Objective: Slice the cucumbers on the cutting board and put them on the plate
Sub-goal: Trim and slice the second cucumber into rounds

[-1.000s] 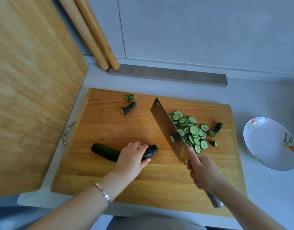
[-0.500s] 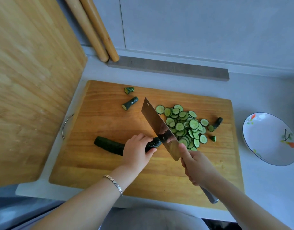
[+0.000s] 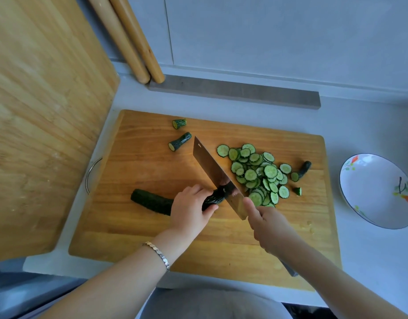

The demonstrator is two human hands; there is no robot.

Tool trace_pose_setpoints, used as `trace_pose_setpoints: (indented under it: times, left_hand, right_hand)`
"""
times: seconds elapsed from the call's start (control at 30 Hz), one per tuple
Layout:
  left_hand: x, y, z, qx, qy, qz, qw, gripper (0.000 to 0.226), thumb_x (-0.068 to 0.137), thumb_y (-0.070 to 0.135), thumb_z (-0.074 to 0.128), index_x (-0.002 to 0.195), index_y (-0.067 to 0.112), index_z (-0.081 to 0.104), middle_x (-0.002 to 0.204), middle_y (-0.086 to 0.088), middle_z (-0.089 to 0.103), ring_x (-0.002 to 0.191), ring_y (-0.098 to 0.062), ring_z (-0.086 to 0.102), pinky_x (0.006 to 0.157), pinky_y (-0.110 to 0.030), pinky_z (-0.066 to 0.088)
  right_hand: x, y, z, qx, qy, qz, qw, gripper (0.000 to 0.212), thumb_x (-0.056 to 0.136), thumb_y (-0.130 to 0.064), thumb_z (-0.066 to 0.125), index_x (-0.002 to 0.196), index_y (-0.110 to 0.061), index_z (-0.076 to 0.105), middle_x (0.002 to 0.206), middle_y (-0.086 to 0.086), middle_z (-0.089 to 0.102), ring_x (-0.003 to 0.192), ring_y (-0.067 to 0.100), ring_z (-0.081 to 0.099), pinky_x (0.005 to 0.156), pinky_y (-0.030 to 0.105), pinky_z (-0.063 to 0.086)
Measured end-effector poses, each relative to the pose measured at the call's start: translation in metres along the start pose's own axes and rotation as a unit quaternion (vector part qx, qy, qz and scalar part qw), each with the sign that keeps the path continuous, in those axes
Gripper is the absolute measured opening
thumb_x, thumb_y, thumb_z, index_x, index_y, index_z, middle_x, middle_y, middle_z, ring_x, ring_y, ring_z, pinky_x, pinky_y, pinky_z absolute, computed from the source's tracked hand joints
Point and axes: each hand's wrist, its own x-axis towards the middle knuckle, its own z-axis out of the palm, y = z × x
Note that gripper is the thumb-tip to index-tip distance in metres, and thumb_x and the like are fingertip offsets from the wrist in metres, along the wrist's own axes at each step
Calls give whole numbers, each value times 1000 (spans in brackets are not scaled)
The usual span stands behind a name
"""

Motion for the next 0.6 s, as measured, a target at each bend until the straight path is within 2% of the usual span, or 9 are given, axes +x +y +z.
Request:
trace_pose_setpoints:
  times: [0.17,0.3,0.37,0.6]
  left_hand:
    - [-2,1,-1,-4,-3,6,1000,33,65,26,82,92,12,70,85,1,65,73,-21,61,61,-33,52]
    - [-6,-4,-5,11,-10,16,1000,39,69,27,79,102,12,65,92,0,67,82,-20,63,71,-35,53]
    - [-9,-6,-6,17,-5,18,1000,38,68,26,80,99,11,66,90,0,68,78,-20,64,69,-34,52]
    - [1,6,3,-13,12,18,1000,33,66,22,82,95,12,69,87,1,70,75,-19,64,67,-30,51]
  right_hand:
    - [10,2,18,-5,19,-25,999,53,92,-60,29,65,-14,35,55,0,34,47,14,29,54,29,28]
    - [13,6,16,140,6,8,990,53,91,-60,32,63,-15,37,48,-4,31,39,11,26,43,24,26]
    - [10,8,7,173,-12,31,984,53,92,-59,33,62,-15,37,47,-3,30,37,11,25,40,21,25]
    - [-7,9,-16,126,-7,11,992,54,91,-57,34,60,-13,37,42,-5,31,35,11,24,38,18,23]
